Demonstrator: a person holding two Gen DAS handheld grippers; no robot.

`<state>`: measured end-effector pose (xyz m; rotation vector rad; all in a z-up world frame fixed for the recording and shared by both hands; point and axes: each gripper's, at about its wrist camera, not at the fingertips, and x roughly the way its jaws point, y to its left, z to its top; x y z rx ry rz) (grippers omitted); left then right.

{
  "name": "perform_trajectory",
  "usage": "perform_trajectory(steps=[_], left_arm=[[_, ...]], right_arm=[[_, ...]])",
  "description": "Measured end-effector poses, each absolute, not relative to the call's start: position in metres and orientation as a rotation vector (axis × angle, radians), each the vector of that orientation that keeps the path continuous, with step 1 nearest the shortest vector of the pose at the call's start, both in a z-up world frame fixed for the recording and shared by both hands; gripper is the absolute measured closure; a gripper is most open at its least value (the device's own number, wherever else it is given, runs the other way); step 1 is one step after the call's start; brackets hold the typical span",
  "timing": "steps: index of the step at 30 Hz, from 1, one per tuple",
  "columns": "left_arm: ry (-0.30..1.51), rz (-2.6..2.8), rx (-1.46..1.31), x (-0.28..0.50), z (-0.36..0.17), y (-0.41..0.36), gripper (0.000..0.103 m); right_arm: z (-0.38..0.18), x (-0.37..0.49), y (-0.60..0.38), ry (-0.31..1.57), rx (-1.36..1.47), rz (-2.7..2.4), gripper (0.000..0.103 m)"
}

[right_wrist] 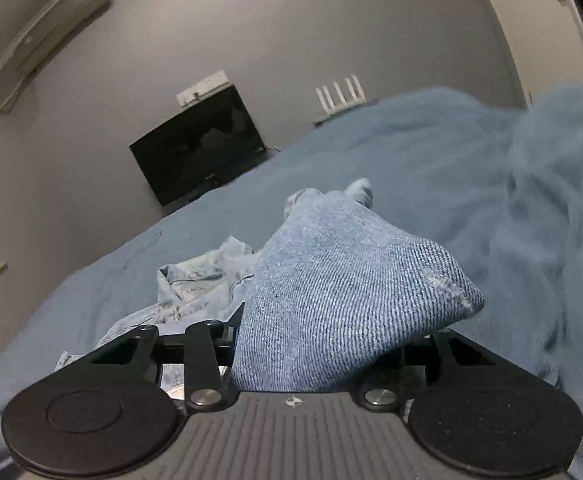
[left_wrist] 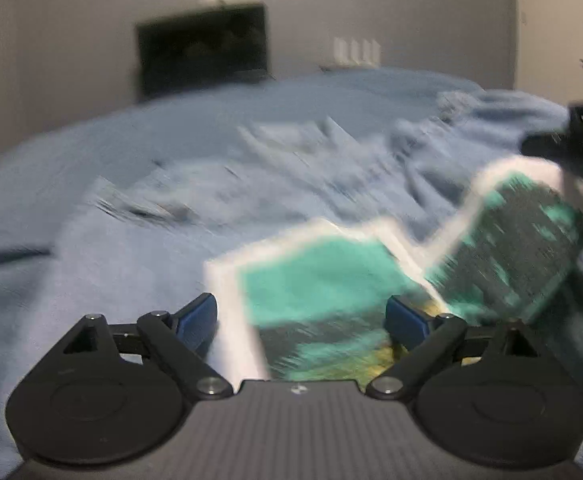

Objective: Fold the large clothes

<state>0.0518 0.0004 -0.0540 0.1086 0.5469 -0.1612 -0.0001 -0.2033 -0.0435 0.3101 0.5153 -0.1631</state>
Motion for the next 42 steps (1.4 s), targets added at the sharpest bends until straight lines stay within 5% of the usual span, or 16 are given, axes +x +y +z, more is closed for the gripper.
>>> perform_trajectory(steps=[7, 13, 22, 31, 42], left_arm=[[0.582, 0.074, 0.096, 0.06, -0.009, 0.098, 0.01], [0.775, 0.087, 0.234, 0.067, -0.051, 0.131, 0.01], [0.81, 0.079, -0.001, 0.067, -0.047, 0.163, 0.01], [0.62, 0.211, -0.15, 0.043, -0.004, 0.2, 0.01], [0.568, 0.173, -0.336, 0.041, 0.004, 0.222, 0.01]], right_arm=[[-0.014, 0.0, -0.166, 0.508, 0.143, -0.156, 0.057], [0.007, 0.004, -0.125, 0.49, 0.003, -0.15, 0.058], [0.042, 0.012, -0.019, 0.427, -0.348, -0.019, 0.059], [-0.017, -0.01, 0.103, 0.399, -0.89, 0.242, 0.06], [-0.075, -0.066, 0.114, 0.268, -1.196, 0.437, 0.06]])
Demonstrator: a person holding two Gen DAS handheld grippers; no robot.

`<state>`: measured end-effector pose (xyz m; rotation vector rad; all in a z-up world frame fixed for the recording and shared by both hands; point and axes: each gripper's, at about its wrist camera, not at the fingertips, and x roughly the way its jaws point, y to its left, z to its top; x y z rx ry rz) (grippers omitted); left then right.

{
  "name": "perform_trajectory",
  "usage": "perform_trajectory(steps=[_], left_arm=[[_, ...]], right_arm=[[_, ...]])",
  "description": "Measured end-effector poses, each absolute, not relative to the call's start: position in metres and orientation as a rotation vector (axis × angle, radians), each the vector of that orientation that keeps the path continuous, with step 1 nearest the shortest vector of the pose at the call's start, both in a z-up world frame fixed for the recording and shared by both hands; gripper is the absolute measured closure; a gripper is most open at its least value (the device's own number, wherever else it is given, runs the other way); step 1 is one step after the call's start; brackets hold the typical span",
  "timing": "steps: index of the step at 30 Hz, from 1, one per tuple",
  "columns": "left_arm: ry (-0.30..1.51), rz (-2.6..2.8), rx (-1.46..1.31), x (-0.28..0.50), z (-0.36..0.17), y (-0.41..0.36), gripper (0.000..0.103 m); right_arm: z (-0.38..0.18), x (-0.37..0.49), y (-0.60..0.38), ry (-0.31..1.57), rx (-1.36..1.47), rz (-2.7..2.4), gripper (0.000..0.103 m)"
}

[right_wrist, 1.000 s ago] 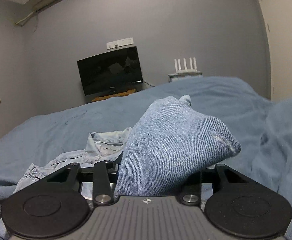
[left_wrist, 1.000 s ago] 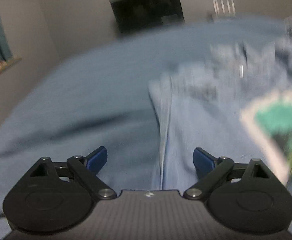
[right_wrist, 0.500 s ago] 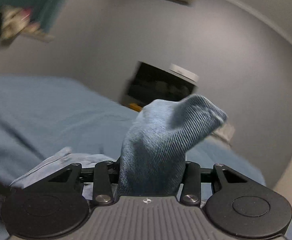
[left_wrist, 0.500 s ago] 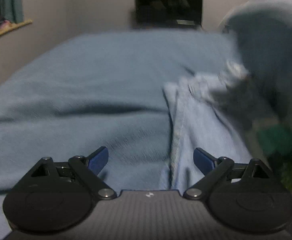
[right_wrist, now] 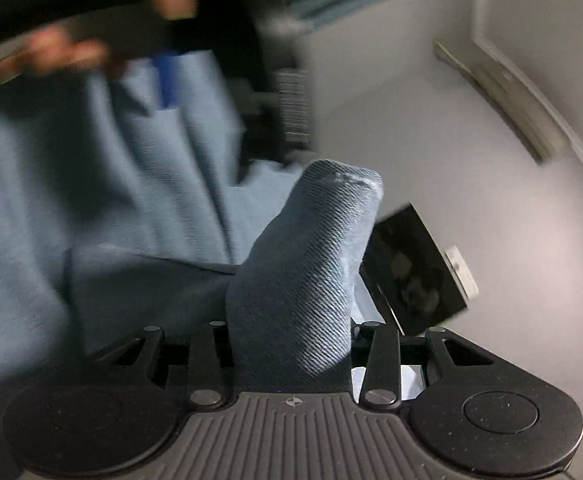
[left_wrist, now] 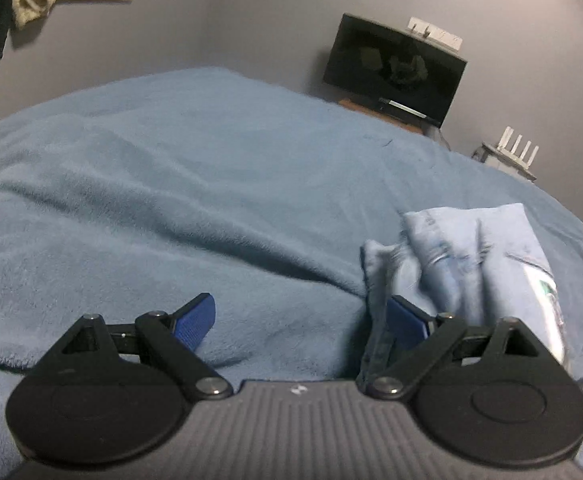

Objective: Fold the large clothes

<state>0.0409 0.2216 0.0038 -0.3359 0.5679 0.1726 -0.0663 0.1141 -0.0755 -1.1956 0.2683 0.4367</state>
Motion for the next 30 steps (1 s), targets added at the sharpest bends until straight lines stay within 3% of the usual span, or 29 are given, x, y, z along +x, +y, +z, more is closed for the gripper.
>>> perform_trajectory(steps=[5, 9, 14, 15, 18, 25, 30], left_arm=[[0.502, 0.025, -0.401, 0.034, 0.01, 0.214, 0.01], [0.585, -0.102, -0.366, 0.045, -0.001, 0.191, 0.01], [0.701, -0.074, -0.308, 0.062, -0.028, 0.183, 0.01], [0.709, -0.071, -0.314, 0.062, -0.029, 0.184, 0.01], [0.72, -0.038, -0.288, 0.063, -0.03, 0.186, 0.01], [0.781, 0.061, -0.209, 0.07, -0.04, 0.186, 0.015], [0.773, 0.071, -0.188, 0.069, -0.039, 0.184, 0.015]], right_arm=[[-0.096, -0.084, 0.113, 0.252, -1.285, 0.519, 0.06], [-0.093, -0.077, 0.107, 0.27, -1.254, 0.528, 0.058], [-0.071, -0.077, 0.086, 0.308, -1.178, 0.612, 0.047], [-0.065, -0.083, 0.078, 0.31, -1.161, 0.645, 0.039], [-0.05, -0.102, 0.046, 0.298, -1.141, 0.654, 0.037], [0.013, -0.107, -0.03, 0.422, -0.882, 0.583, 0.038], [0.055, -0.061, -0.059, 0.543, -0.481, 0.5, 0.041]])
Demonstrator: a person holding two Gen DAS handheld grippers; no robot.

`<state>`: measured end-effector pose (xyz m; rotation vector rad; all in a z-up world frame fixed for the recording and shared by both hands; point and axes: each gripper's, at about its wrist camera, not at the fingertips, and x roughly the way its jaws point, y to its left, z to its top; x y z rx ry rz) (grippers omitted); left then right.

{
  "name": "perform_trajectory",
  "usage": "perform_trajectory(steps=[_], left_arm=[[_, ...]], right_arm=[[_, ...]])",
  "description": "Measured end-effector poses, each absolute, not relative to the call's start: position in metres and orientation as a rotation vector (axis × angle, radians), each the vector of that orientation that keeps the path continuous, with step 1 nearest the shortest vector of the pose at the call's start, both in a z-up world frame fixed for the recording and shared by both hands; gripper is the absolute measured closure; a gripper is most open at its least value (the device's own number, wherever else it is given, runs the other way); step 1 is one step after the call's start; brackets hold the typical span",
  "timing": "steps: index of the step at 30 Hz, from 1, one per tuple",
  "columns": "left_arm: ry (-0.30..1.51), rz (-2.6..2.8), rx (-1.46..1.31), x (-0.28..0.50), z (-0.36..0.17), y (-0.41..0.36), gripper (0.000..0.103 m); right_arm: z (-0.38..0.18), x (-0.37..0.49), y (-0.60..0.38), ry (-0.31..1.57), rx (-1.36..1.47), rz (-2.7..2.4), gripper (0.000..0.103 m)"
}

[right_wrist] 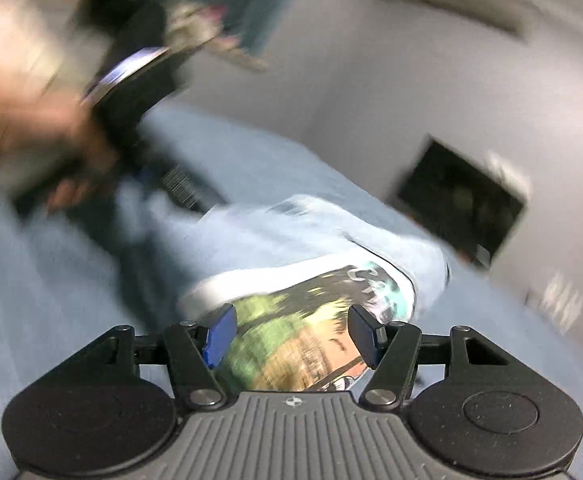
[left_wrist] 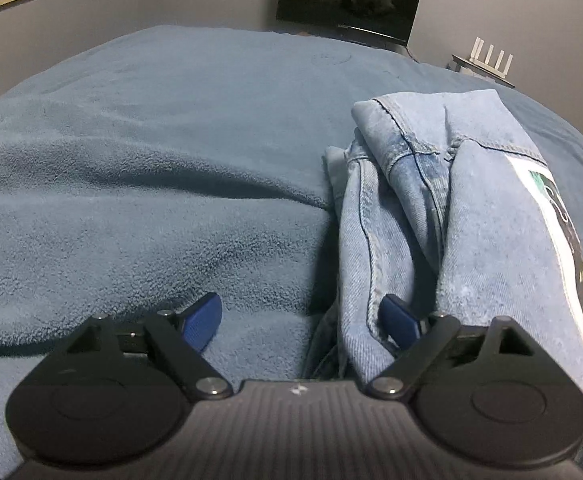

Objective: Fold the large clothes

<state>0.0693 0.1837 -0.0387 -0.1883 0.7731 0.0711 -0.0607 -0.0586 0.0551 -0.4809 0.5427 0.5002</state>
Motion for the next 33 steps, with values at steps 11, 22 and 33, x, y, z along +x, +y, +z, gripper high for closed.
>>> perform_trajectory(steps=[11, 22, 33], left_arm=[[0.505, -0.204, -0.365, 0.046, 0.001, 0.181, 0.015], [0.78, -0.125, -0.246, 0.059, -0.036, 0.162, 0.015], [0.801, -0.112, -0.254, 0.062, -0.037, 0.157, 0.015]], right_arm=[[-0.001, 0.006, -0.061, 0.816, -0.138, 0.492, 0.062], [0.015, 0.072, -0.084, 0.789, 0.089, 0.509, 0.061], [-0.011, 0.207, -0.051, 0.703, -0.149, 0.24, 0.061]])
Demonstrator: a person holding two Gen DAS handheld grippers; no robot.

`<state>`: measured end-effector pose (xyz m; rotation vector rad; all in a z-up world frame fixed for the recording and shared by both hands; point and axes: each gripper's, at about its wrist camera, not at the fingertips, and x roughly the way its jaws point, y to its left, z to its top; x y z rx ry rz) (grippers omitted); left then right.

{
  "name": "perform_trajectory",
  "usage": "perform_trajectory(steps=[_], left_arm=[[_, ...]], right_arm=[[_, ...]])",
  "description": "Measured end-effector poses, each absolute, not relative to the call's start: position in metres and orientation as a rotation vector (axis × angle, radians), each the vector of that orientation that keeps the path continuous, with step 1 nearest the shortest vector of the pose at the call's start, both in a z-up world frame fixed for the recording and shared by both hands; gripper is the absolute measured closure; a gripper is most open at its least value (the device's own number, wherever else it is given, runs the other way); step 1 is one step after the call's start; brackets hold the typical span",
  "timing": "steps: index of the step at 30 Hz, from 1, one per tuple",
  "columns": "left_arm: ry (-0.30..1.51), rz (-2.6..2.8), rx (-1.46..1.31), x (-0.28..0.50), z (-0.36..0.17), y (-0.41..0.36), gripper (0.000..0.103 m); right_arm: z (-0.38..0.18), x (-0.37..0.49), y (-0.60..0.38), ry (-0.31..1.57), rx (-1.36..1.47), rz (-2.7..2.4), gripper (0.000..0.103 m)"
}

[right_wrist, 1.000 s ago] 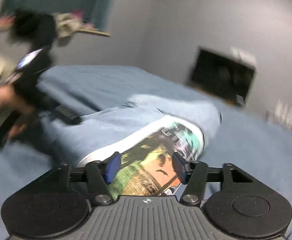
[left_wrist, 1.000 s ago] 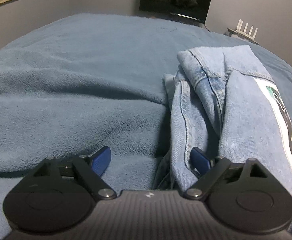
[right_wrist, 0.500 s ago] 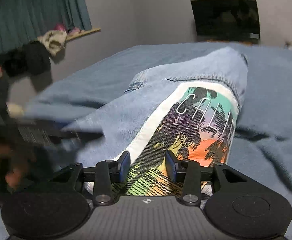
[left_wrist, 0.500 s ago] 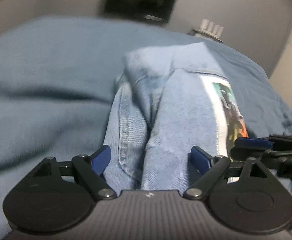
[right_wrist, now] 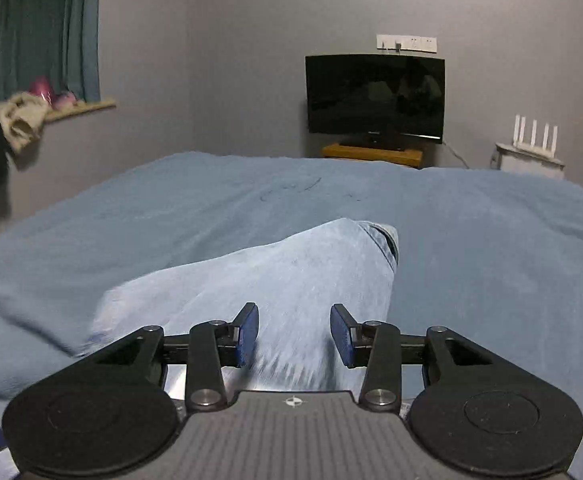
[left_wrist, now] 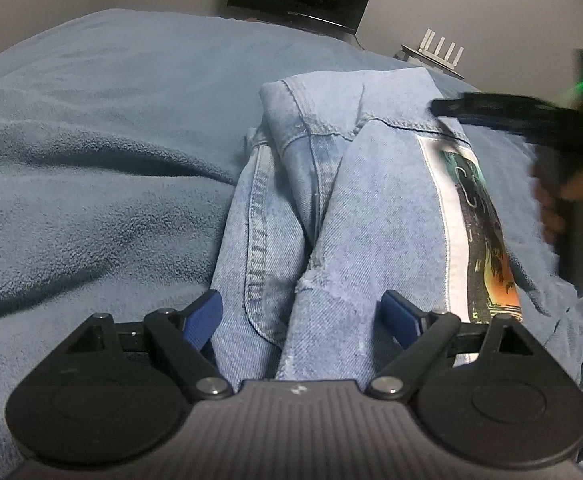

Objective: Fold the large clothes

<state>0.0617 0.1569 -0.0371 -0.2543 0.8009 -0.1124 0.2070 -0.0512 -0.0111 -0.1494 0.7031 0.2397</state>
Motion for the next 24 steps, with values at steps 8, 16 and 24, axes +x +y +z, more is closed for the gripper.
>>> perform_trajectory(steps=[8, 16, 24], left_arm=[[0.809, -0.143, -0.264, 0.066, -0.036, 0.162, 0.015], [0.808, -0.148, -0.264, 0.069, -0.039, 0.163, 0.015], [0.835, -0.199, -0.363, 0.074, -0.046, 0.181, 0.015]], right_arm=[[-0.062, 0.246, -0.036, 0.732, -0.231, 0.148, 0.06], [-0.031, 0.164, -0.075, 0.69, -0.028, 0.25, 0.018], [-0.042, 0.095, -0.126, 0.943, 0.356, 0.345, 0.01]])
